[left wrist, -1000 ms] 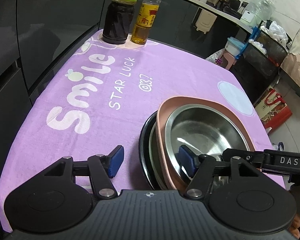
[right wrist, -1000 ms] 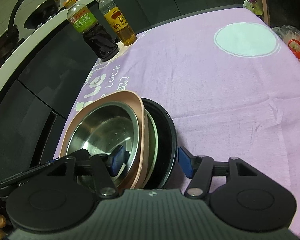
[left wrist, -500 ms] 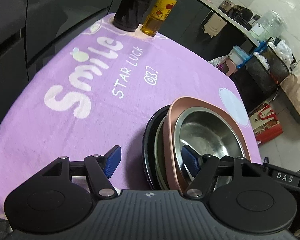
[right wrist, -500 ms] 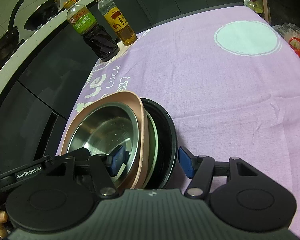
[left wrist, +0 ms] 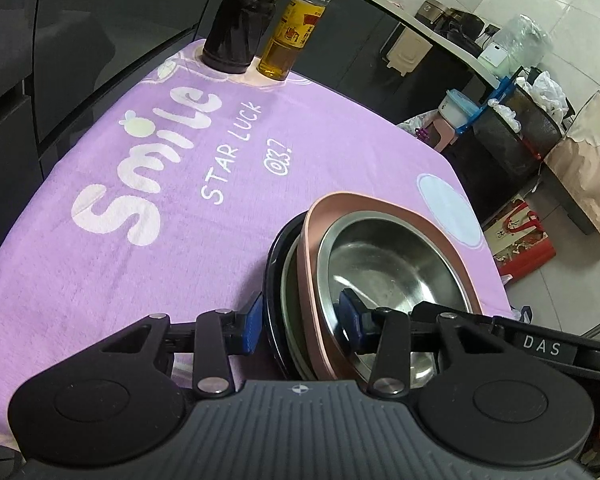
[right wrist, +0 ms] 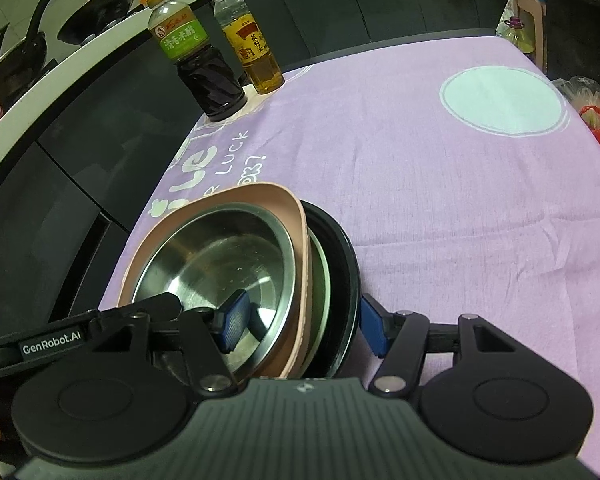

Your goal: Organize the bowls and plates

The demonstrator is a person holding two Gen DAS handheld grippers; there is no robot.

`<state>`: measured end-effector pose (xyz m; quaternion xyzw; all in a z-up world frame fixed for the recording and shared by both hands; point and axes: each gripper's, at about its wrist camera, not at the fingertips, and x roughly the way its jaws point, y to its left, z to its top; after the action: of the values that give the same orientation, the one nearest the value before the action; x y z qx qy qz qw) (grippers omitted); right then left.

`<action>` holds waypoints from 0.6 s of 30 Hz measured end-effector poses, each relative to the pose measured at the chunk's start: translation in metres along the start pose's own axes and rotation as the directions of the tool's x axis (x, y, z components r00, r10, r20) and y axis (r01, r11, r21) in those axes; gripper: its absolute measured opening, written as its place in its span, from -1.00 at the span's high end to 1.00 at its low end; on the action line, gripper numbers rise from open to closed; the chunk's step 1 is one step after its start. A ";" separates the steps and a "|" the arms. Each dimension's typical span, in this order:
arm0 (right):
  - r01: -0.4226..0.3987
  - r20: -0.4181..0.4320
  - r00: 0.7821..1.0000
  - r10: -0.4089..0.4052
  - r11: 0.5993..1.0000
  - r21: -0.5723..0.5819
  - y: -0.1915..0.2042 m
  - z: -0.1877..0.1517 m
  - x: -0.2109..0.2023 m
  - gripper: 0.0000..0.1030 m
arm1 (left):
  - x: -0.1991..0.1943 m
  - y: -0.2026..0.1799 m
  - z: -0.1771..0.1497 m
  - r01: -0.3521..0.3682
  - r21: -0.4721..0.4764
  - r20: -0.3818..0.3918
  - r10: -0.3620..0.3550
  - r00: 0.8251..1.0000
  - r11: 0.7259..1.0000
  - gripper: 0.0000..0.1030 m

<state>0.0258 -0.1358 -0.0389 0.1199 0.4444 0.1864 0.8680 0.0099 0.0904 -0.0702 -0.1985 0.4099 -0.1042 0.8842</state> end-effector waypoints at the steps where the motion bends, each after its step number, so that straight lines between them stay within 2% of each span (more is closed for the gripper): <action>1: 0.001 0.000 1.000 -0.001 1.000 0.004 0.000 0.001 0.000 -0.11 | -0.001 -0.001 0.000 -0.002 0.000 0.000 0.002 1.000 1.000 0.25; 6: 0.011 -0.007 1.000 -0.010 1.000 0.027 -0.001 0.008 0.005 -0.11 | 0.003 -0.007 0.009 -0.025 0.005 -0.005 0.025 1.000 1.000 0.25; 18: 0.022 0.027 0.999 -0.023 0.998 0.067 -0.002 0.047 0.011 -0.11 | 0.019 -0.027 0.049 -0.050 0.034 0.044 0.048 0.998 0.998 0.25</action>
<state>0.0705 -0.1344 -0.0210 0.1464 0.4397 0.1600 0.8716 0.0592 0.0726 -0.0426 -0.1753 0.3934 -0.0853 0.8984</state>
